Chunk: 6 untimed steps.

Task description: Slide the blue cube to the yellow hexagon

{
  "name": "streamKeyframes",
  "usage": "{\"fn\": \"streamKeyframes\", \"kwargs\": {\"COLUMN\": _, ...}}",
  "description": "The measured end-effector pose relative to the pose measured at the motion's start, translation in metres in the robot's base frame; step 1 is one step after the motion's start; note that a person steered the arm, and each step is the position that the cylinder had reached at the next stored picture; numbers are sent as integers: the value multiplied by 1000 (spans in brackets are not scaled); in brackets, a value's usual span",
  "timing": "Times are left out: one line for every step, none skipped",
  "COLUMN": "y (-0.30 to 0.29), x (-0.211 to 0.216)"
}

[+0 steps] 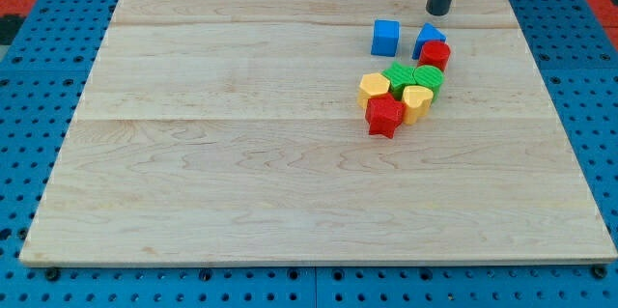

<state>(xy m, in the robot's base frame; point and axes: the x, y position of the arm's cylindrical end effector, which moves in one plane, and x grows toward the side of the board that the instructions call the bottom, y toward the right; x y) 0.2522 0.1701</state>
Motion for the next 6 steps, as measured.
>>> {"fn": "streamKeyframes", "kwargs": {"y": -55, "x": 16}}
{"fn": "streamKeyframes", "kwargs": {"y": -91, "x": 51}}
{"fn": "streamKeyframes", "kwargs": {"y": -87, "x": 42}}
{"fn": "streamKeyframes", "kwargs": {"y": -54, "x": 38}}
{"fn": "streamKeyframes", "kwargs": {"y": -53, "x": 51}}
{"fn": "streamKeyframes", "kwargs": {"y": -91, "x": 55}}
